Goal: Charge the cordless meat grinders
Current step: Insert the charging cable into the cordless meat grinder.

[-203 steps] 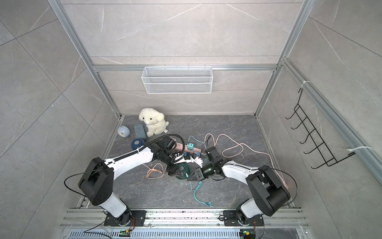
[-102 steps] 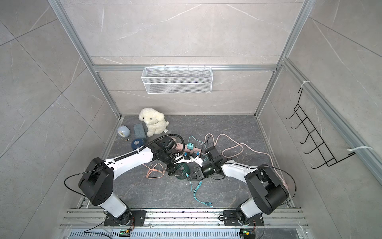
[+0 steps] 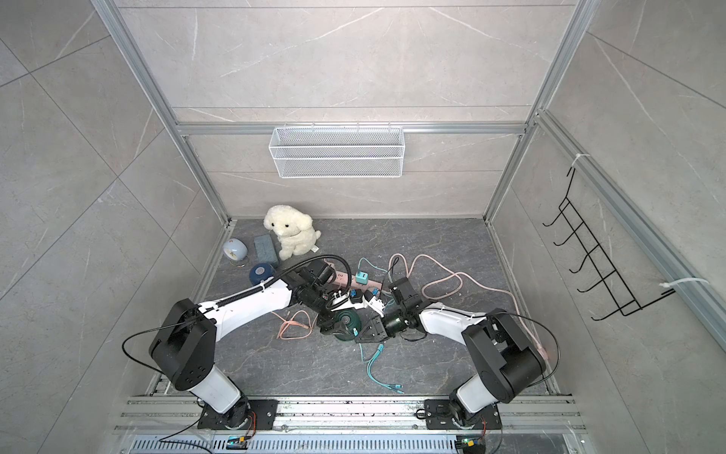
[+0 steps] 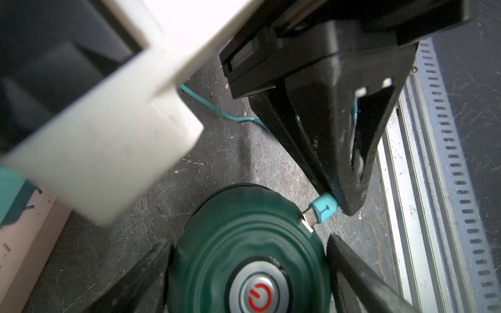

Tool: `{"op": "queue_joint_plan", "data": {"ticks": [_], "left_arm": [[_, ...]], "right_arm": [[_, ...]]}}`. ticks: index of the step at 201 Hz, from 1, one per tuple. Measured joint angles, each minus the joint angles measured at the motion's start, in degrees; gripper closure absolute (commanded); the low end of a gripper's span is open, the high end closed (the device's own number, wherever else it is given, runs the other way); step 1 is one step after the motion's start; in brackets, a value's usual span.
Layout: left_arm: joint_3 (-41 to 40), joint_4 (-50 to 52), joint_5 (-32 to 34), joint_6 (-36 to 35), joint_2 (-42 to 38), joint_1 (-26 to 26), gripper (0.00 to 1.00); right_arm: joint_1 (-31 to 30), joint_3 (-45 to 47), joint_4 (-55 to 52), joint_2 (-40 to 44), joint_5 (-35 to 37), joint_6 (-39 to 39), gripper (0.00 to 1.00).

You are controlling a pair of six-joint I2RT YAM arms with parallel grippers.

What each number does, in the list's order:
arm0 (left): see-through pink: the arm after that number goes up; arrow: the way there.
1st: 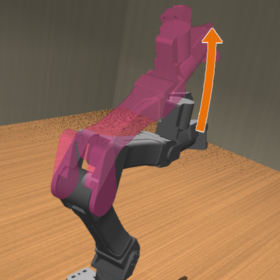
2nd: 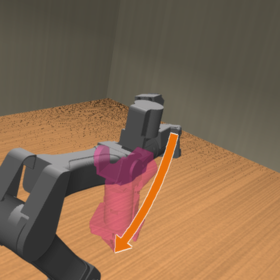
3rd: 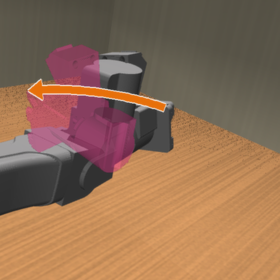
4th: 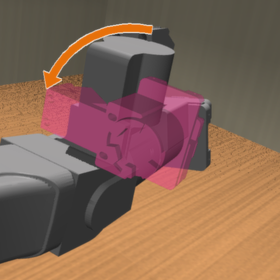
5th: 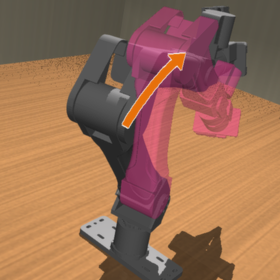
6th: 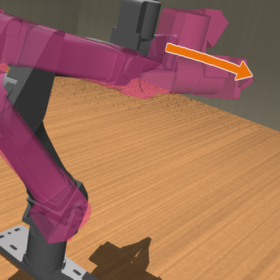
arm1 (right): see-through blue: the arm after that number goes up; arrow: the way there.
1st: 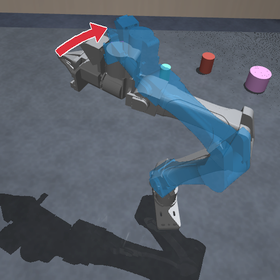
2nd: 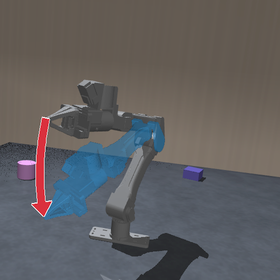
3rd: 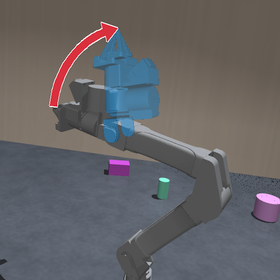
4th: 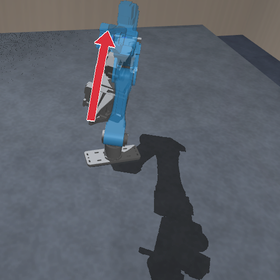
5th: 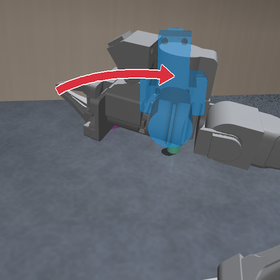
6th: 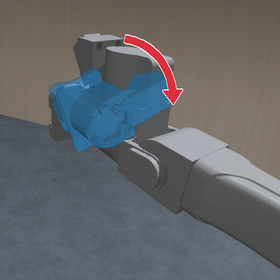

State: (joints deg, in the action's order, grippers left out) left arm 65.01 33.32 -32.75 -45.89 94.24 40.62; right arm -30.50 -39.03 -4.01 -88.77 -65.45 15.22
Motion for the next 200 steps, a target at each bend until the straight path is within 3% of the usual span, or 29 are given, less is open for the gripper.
{"op": "queue_joint_plan", "data": {"ticks": [94, 200], "left_arm": [[0.0, -0.17, 0.31, -0.13, -0.04, 0.28, 0.45], [-0.81, -0.13, 2.08, -5.09, -1.79, 1.6, 0.46]], "right_arm": [[0.0, -0.46, -1.09, -1.01, -1.86, -0.26, 0.89], [0.72, -5.2, -12.17, -3.98, -4.46, -6.1, 0.89]]}}
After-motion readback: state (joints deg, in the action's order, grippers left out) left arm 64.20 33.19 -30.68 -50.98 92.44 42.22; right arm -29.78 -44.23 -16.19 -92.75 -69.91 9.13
